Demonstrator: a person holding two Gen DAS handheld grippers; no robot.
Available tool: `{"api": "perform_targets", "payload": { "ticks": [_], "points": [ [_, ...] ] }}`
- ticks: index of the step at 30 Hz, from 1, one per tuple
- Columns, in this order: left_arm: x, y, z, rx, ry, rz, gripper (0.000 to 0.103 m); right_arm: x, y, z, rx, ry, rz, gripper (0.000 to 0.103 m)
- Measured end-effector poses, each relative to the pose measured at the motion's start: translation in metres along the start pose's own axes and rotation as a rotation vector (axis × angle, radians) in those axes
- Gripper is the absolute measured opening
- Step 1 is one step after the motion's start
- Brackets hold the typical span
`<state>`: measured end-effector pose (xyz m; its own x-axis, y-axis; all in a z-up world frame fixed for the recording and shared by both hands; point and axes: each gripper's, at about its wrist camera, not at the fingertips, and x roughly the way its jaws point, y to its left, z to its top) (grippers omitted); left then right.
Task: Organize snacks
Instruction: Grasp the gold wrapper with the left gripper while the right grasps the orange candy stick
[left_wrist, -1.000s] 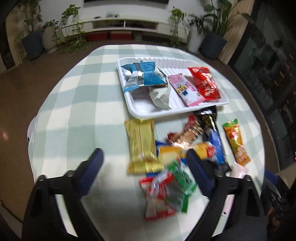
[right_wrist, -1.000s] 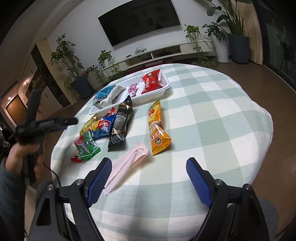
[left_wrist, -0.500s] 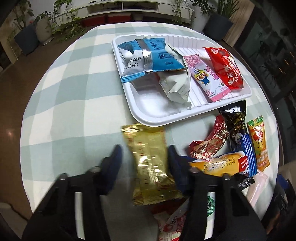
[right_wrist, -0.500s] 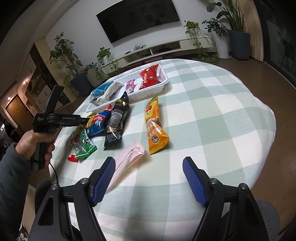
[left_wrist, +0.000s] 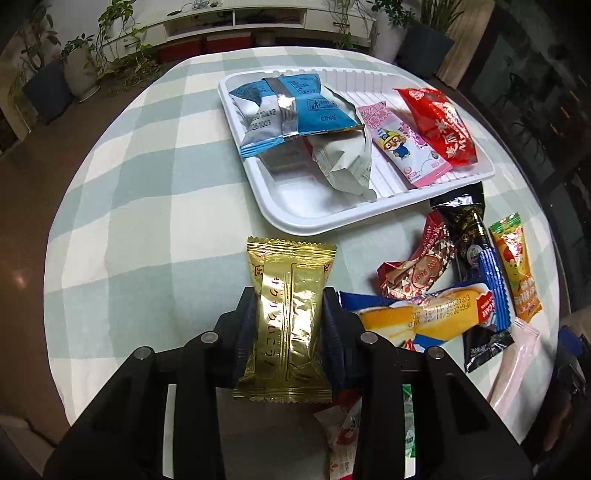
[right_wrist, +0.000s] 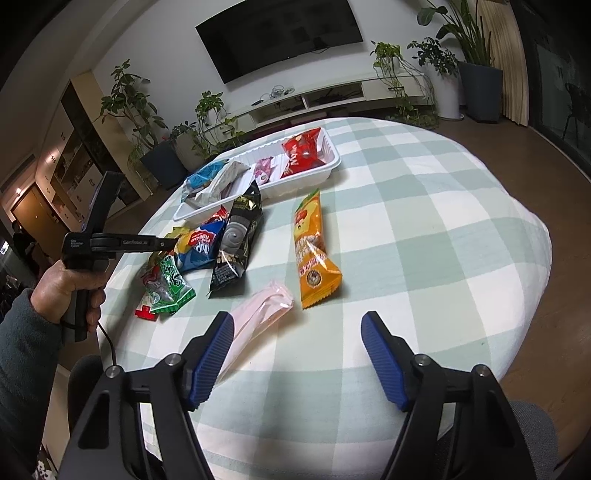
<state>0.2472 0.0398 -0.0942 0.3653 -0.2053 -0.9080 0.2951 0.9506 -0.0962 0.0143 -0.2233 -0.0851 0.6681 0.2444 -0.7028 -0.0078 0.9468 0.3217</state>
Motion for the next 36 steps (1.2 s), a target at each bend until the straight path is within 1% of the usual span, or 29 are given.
{"api": "perform_targets", "payload": {
  "ticks": [4,8,12,14,16,20,23,31,34,36],
  "points": [
    [-0.013,0.008,-0.012,-0.032,-0.035,-0.031,0.033,0.004,-0.002,0.017,-0.031,-0.003,-0.022,0.074],
    [-0.025,0.014,-0.027,-0.069,-0.066,-0.064,0.033,0.016,-0.003,0.038,-0.062,0.023,-0.042,0.073],
    [-0.040,0.020,-0.041,-0.111,-0.107,-0.107,0.033,0.036,0.004,0.060,-0.126,0.059,-0.064,0.072],
    [-0.049,0.023,-0.049,-0.128,-0.128,-0.126,0.033,0.049,0.008,0.067,-0.159,0.093,-0.071,0.071],
    [-0.055,0.025,-0.056,-0.144,-0.142,-0.140,0.033,0.065,0.012,0.073,-0.186,0.127,-0.089,0.068],
    [-0.063,0.025,-0.070,-0.164,-0.158,-0.159,0.033,0.089,0.018,0.080,-0.233,0.173,-0.114,0.058],
    [-0.067,0.025,-0.079,-0.179,-0.166,-0.170,0.033,0.103,0.018,0.081,-0.242,0.204,-0.134,0.051],
    [-0.069,0.022,-0.088,-0.185,-0.179,-0.170,0.033,0.119,0.012,0.071,-0.248,0.261,-0.174,0.047],
    [-0.068,0.017,-0.091,-0.180,-0.178,-0.173,0.033,0.120,0.014,0.069,-0.268,0.251,-0.185,0.046],
    [-0.067,0.015,-0.092,-0.178,-0.175,-0.173,0.033,0.120,0.016,0.070,-0.275,0.251,-0.186,0.040]
  ]
}}
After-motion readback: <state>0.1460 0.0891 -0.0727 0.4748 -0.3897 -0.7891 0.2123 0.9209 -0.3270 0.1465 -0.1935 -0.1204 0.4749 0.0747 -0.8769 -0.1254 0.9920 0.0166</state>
